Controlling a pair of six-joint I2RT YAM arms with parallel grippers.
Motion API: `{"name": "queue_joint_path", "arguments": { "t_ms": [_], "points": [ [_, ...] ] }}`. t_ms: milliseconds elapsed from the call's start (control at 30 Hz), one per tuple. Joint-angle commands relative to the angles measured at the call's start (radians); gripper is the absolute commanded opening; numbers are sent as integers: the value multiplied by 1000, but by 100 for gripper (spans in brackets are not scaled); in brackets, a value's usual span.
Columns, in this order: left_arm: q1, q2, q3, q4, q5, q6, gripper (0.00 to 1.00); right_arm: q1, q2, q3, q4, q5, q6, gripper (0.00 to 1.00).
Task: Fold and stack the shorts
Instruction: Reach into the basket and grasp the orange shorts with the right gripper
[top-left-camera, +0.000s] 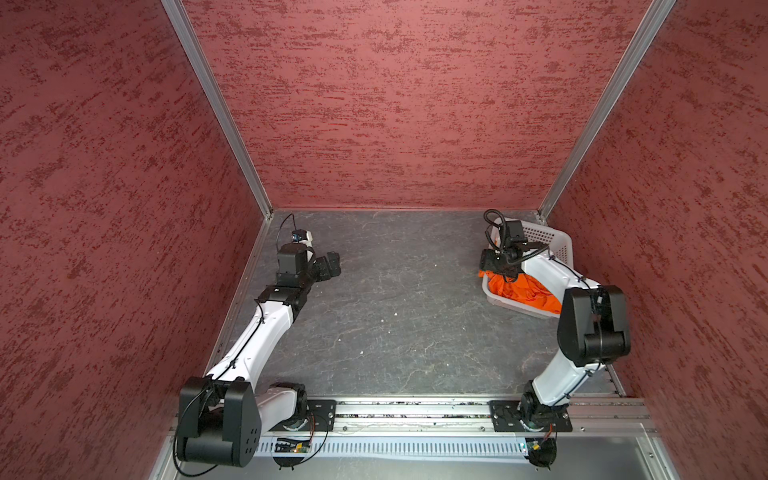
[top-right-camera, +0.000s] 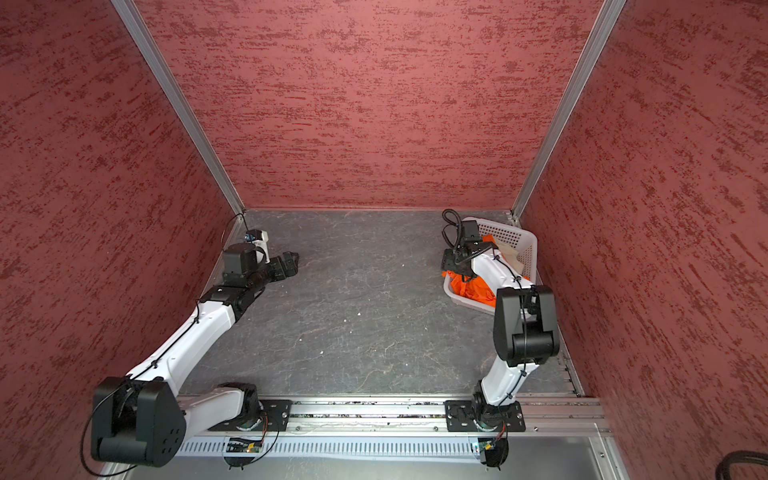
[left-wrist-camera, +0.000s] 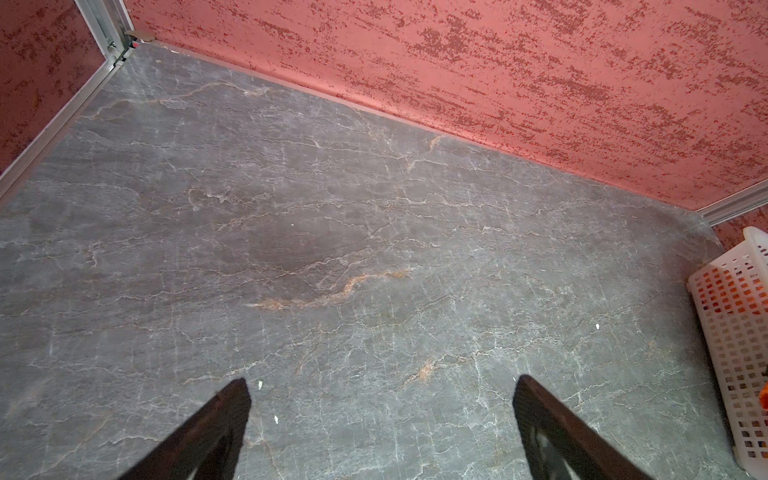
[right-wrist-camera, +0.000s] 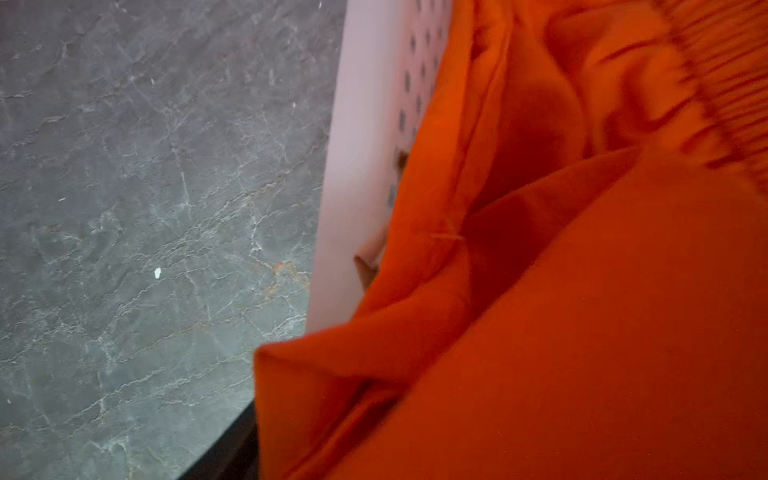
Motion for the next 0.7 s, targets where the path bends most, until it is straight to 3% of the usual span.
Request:
{"name": "queue_joint_path", "arguments": {
  "t_ms": [0, 133, 367, 533, 667],
  "points": [
    [-5, 3, -12, 27, 13, -7, 100, 4, -9, -25, 94, -164, -120, 56],
    [-4, 9, -17, 40, 21, -13, 100, 13, 4, -38, 81, -201, -224, 45],
    [-10, 25, -30, 62, 30, -22, 100, 16, 2, -61, 82, -292, -335, 37],
    [-11, 21, -27, 57, 32, -20, 100, 16, -3, -48, 109, -243, -253, 39],
    [-14, 10, -25, 57, 34, -26, 100, 16, -50, -72, 200, -180, -61, 33]
  ]
}}
